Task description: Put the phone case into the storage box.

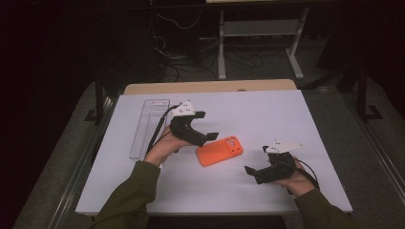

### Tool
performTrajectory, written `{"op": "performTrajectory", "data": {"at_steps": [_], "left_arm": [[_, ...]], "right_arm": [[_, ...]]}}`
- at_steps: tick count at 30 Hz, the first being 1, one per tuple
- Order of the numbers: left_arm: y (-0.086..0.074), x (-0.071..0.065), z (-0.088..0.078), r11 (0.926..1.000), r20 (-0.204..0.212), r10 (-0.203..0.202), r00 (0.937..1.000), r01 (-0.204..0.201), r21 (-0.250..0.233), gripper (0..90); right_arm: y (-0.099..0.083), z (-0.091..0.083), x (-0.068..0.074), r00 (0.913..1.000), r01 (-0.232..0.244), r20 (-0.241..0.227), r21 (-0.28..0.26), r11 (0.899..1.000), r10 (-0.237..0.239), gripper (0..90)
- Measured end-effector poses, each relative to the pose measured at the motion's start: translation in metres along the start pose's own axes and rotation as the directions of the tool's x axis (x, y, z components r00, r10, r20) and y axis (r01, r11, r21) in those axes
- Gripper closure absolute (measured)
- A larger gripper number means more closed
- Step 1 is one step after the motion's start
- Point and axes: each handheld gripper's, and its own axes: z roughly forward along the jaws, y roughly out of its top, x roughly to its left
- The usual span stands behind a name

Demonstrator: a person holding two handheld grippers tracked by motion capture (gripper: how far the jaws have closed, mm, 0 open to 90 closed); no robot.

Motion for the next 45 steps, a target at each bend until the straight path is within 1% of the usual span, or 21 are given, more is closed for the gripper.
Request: {"op": "performTrajectory", "data": {"at_steps": [2,4,5,9,13,15,18,19,22,24,28,32,34,35,37,39,40,41,45], "left_arm": [[0.0,0.001,0.003,1.0,0.002,0.007,1.0,-0.007,0.001,0.0],[0.0,0.001,0.005,1.0,0.002,-0.006,1.0,0.005,0.001,0.0],[0.0,0.002,0.006,1.0,0.003,0.001,1.0,-0.001,0.005,0.0],[0.001,0.004,0.009,1.0,0.003,-0.003,1.0,0.003,-0.004,0.0],[0.002,0.005,0.013,1.0,0.007,-0.003,1.0,0.003,-0.004,0.0],[0.001,0.004,0.015,0.9999,0.008,-0.01,0.9999,0.01,-0.003,0.0],[0.001,0.004,0.016,1.0,0.01,0.003,0.9999,-0.003,0.0,0.0],[0.001,0.005,0.016,0.9999,0.008,0.011,0.9999,-0.011,0.007,0.0],[0.001,0.006,0.016,0.9999,0.004,0.006,1.0,-0.006,0.015,0.0],[0.0,0.007,0.015,0.9995,0.002,0.012,0.9999,-0.012,0.028,0.0],[-0.001,0.006,0.016,0.9985,0.0,0.011,0.9999,-0.011,0.053,0.0],[-0.003,0.006,0.017,0.9957,-0.001,0.032,0.9995,-0.032,0.087,0.0],[-0.003,0.005,0.019,0.9948,0.0,0.035,0.9994,-0.035,0.096,0.0],[-0.003,0.005,0.019,0.9927,0.001,0.04,0.9992,-0.04,0.113,0.0],[-0.004,0.004,0.02,0.9895,0.003,0.058,0.9983,-0.058,0.133,0.0],[-0.005,0.003,0.022,0.9887,0.006,0.056,0.9984,-0.057,0.139,0.0],[-0.005,0.003,0.022,0.9867,0.006,0.06,0.9982,-0.06,0.151,0.0],[-0.006,0.003,0.023,0.9861,0.007,0.064,0.9979,-0.065,0.153,0.0],[-0.007,0.003,0.025,0.9784,0.008,0.081,0.9967,-0.081,0.19,0.0]], "right_arm": [[0.0,0.0,0.0,1.0,0.0,0.0,0.0,1.0,0.0,0.0],[0.0,0.0,0.0,1.0,0.001,0.001,-0.001,1.0,-0.001,0.0],[0.0,0.0,0.0,1.0,0.001,0.001,-0.001,1.0,-0.001,0.0],[0.0,0.0,-0.001,1.0,0.001,0.0,0.0,1.0,-0.001,0.0],[0.0,0.0,-0.001,1.0,0.002,0.0,0.0,1.0,-0.002,0.0],[0.0,0.001,0.0,1.0,0.001,-0.001,-0.001,1.0,-0.001,0.0],[0.0,0.0,0.0,1.0,0.001,-0.001,-0.001,1.0,-0.001,0.0],[0.0,0.0,-0.001,1.0,0.0,-0.002,-0.002,1.0,0.0,0.0],[0.0,0.0,0.0,1.0,0.001,-0.003,0.0,1.0,-0.001,0.0],[-0.001,0.0,-0.001,1.0,0.004,-0.004,0.0,1.0,-0.004,0.0],[-0.001,0.001,-0.001,1.0,0.004,-0.004,0.0,1.0,-0.004,0.0],[-0.001,0.001,0.0,1.0,0.003,-0.005,0.001,1.0,-0.003,0.0],[-0.001,0.001,0.0,1.0,0.002,-0.006,0.0,1.0,-0.002,0.0],[-0.001,0.001,0.0,1.0,0.002,-0.006,0.001,1.0,-0.002,0.0],[-0.001,0.001,0.0,1.0,0.001,-0.007,0.002,1.0,-0.001,0.0],[-0.001,0.001,0.001,1.0,0.0,-0.007,0.004,1.0,0.0,0.0],[-0.001,0.001,0.001,1.0,0.001,-0.007,0.005,1.0,-0.001,0.0],[-0.001,0.001,0.0,1.0,0.002,-0.007,0.006,1.0,-0.002,0.0],[-0.001,0.0,0.0,1.0,0.002,-0.008,0.006,1.0,-0.002,0.0]]}}
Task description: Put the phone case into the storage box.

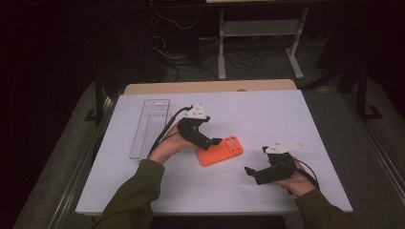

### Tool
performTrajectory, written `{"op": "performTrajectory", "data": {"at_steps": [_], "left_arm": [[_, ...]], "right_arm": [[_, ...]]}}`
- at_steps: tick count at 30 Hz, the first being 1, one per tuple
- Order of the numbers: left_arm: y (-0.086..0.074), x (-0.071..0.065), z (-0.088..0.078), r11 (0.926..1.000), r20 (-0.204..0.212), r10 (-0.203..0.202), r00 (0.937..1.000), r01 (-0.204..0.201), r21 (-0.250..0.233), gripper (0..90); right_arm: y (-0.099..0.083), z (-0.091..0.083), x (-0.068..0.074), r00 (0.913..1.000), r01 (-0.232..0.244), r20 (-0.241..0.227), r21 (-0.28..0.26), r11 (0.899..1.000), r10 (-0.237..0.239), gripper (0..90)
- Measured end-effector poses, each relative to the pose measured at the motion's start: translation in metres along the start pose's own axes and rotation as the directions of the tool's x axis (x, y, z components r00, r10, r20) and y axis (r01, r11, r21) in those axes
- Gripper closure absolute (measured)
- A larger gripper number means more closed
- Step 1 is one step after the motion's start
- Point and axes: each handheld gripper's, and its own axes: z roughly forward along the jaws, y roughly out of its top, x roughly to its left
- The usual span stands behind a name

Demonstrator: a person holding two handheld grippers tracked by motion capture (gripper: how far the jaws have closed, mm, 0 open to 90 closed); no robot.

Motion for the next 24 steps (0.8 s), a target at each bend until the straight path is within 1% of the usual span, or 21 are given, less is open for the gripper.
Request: {"op": "performTrajectory", "data": {"at_steps": [4,5,10,11,13,15,19,20,21,23,24], "left_arm": [[-0.001,-0.001,0.002,0.9995,-0.004,0.005,1.0,-0.005,0.031,0.0],[-0.001,-0.002,0.003,0.9995,-0.004,0.003,1.0,-0.003,0.031,0.0],[-0.002,-0.001,0.006,0.9973,-0.005,0.032,0.9995,-0.032,0.066,0.0],[-0.002,-0.002,0.007,0.9968,-0.005,0.028,0.9996,-0.028,0.075,0.0],[-0.003,-0.002,0.009,0.9958,-0.002,0.033,0.9994,-0.033,0.085,0.0],[-0.004,-0.003,0.011,0.9954,0.006,0.018,0.9998,-0.019,0.094,0.0],[-0.006,-0.004,0.014,0.9924,0.009,0.017,0.9998,-0.018,0.122,0.0],[-0.006,-0.004,0.014,0.9923,0.011,0.018,0.9998,-0.019,0.122,0.0],[-0.006,-0.004,0.015,0.9909,0.014,0.016,0.9998,-0.018,0.134,0.0],[-0.007,-0.005,0.017,0.9901,0.017,0.015,0.9998,-0.017,0.139,0.0],[-0.007,-0.005,0.017,0.9885,0.018,0.025,0.9995,-0.027,0.149,0.0]], "right_arm": [[0.0,0.0,0.0,1.0,0.0,-0.001,0.0,1.0,0.0,0.0],[0.0,0.0,0.0,1.0,0.001,-0.001,-0.001,1.0,-0.001,0.0],[0.0,0.0,0.0,1.0,-0.001,-0.002,-0.002,1.0,0.001,0.0],[0.0,0.0,0.0,1.0,-0.001,-0.002,-0.002,1.0,0.001,0.0],[0.0,0.0,0.0,1.0,0.0,-0.003,-0.001,1.0,0.0,0.0],[0.0,0.0,0.0,1.0,-0.001,-0.003,-0.002,1.0,0.001,0.0],[0.0,0.0,0.0,1.0,0.0,-0.003,-0.001,1.0,0.0,0.0],[0.0,0.0,0.0,1.0,0.001,-0.003,-0.002,1.0,-0.001,0.0],[0.0,0.0,0.0,1.0,0.001,-0.003,-0.002,1.0,-0.001,0.0],[0.0,0.0,0.001,1.0,-0.003,-0.003,0.0,1.0,0.003,0.0],[0.0,0.0,0.0,1.0,-0.001,-0.003,0.0,1.0,0.001,0.0]]}}
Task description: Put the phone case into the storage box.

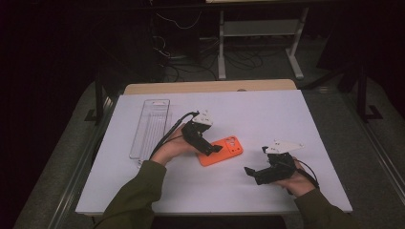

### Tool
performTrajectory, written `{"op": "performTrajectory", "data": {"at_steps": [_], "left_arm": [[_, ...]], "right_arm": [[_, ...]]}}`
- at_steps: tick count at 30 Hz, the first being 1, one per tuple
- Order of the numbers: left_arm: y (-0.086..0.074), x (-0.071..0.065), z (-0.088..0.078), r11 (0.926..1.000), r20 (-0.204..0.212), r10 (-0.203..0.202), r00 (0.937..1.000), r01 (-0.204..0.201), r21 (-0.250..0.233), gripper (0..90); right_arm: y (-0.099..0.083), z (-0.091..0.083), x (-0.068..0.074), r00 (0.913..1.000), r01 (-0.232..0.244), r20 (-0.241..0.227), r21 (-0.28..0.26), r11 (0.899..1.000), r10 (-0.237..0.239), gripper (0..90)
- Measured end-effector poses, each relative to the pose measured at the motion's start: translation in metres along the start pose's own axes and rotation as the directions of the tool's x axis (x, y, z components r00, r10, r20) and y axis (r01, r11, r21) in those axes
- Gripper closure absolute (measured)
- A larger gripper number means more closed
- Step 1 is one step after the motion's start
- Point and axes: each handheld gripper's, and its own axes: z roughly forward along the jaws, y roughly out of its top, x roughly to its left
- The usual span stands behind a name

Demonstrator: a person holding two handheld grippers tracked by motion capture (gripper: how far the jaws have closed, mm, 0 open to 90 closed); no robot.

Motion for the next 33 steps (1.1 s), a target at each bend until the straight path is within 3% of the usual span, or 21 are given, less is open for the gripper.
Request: {"op": "performTrajectory", "data": {"at_steps": [9,18,21,23,24,28,29,30,33], "left_arm": [[-0.003,-0.004,0.009,0.9995,0.013,-0.02,0.9997,0.019,0.024,0.0],[-0.006,-0.006,0.016,0.9969,0.016,-0.014,0.9998,0.013,0.078,0.0],[-0.007,-0.006,0.019,0.9936,0.02,0.003,0.9998,-0.005,0.112,0.0],[-0.008,-0.008,0.022,0.9931,0.021,-0.007,0.9998,0.005,0.117,0.0],[-0.008,-0.007,0.022,0.9903,0.023,0.011,0.9997,-0.014,0.138,0.0],[-0.009,-0.008,0.025,0.988,0.024,0.009,0.9997,-0.012,0.154,0.0],[-0.009,-0.007,0.025,0.9852,0.029,0.025,0.9993,-0.029,0.169,0.0],[-0.01,-0.009,0.026,0.9869,0.023,0.008,0.9997,-0.011,0.161,0.0],[-0.012,-0.01,0.028,0.984,0.025,0.006,0.9997,-0.01,0.178,0.0]], "right_arm": [[0.0,0.0,0.0,1.0,0.001,0.001,0.001,1.0,-0.001,0.0],[0.0,0.0,0.0,1.0,0.001,0.0,0.001,1.0,-0.001,0.0],[0.0,0.0,0.0,1.0,0.002,0.0,0.002,1.0,-0.002,0.0],[0.0,0.0,-0.001,1.0,0.001,0.0,0.002,1.0,-0.001,0.0],[0.0,0.0,-0.001,1.0,0.001,0.0,0.002,1.0,-0.001,0.0],[0.0,0.0,-0.001,1.0,0.001,0.001,0.001,1.0,-0.001,0.0],[0.0,0.0,-0.001,1.0,0.001,0.001,0.001,1.0,-0.001,0.0],[0.0,0.0,-0.001,1.0,0.0,0.002,0.001,1.0,0.0,0.0],[0.0,0.0,-0.001,1.0,0.001,0.002,0.0,1.0,-0.001,0.0]]}}
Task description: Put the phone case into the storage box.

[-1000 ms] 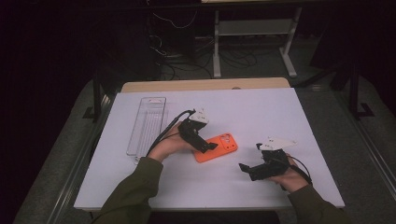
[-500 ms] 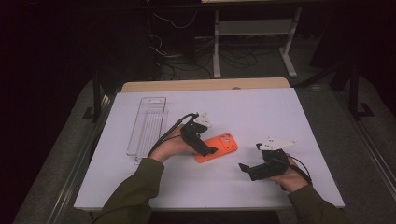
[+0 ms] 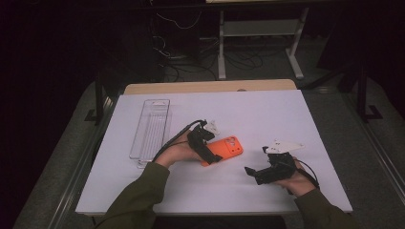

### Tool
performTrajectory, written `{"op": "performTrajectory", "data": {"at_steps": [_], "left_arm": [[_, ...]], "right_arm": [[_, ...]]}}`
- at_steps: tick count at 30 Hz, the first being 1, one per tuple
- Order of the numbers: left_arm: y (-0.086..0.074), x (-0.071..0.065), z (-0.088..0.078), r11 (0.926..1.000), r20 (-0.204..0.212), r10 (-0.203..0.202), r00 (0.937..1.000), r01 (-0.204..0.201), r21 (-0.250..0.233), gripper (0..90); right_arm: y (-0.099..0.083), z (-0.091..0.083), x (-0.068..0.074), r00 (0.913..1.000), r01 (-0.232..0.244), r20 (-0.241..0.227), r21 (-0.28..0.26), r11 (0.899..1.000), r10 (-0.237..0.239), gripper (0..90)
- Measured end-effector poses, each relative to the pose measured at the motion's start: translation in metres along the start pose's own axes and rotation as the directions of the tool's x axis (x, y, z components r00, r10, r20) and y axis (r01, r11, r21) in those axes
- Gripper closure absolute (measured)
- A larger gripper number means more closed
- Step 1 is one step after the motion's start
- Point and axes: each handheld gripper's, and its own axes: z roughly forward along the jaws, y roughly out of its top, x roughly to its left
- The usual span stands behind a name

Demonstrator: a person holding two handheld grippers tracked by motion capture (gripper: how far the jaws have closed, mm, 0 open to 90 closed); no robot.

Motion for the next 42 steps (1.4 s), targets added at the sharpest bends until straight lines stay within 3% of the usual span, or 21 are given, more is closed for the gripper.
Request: {"op": "performTrajectory", "data": {"at_steps": [7,9,14,20,28,30,35,42], "left_arm": [[-0.0018,-0.0023,0.0045,0.9993,-0.007,0.01,0.9999,-0.01,0.037,0.0],[-0.0021,-0.0012,0.0038,0.9968,-0.007,0.039,0.9992,-0.039,0.07,0.0],[-0.0038,-0.0035,0.0069,0.9967,-0.007,0.024,0.9997,-0.024,0.078,0.0],[-0.0042,-0.0026,0.0065,0.9936,-0.008,0.045,0.9989,-0.044,0.104,0.0],[-0.0062,-0.0034,0.0073,0.9952,-0.013,0.028,0.9995,-0.027,0.094,0.6],[-0.006,-0.0039,0.0065,0.9956,-0.017,0.037,0.9992,-0.036,0.087,6.6],[-0.0056,-0.0049,0.0059,0.995,-0.016,0.048,0.9987,-0.046,0.088,9.1],[-0.0062,-0.0039,0.0051,0.9969,-0.01,0.025,0.9996,-0.024,0.075,13.9]], "right_arm": [[0.0,-0.0002,-0.0001,1.0,0.0,-0.001,0.0,1.0,0.0,0.0],[0.0,-0.0002,-0.0002,1.0,-0.001,0.0,0.0,1.0,0.001,0.0],[0.0,-0.0001,0.0,1.0,0.001,0.0,0.0,1.0,-0.001,0.0],[0.0,-0.0002,-0.0001,1.0,-0.001,0.0,0.0,1.0,0.001,0.0],[0.0001,-0.0004,-0.0002,1.0,-0.002,0.001,-0.001,1.0,0.002,0.0],[0.0,-0.0005,-0.0003,1.0,-0.001,0.001,-0.002,1.0,0.001,0.0],[0.0,-0.0005,-0.0005,1.0,-0.002,0.002,-0.002,1.0,0.002,0.0],[0.0,-0.0007,-0.0006,1.0,-0.006,0.004,-0.001,1.0,0.006,0.0]]}}
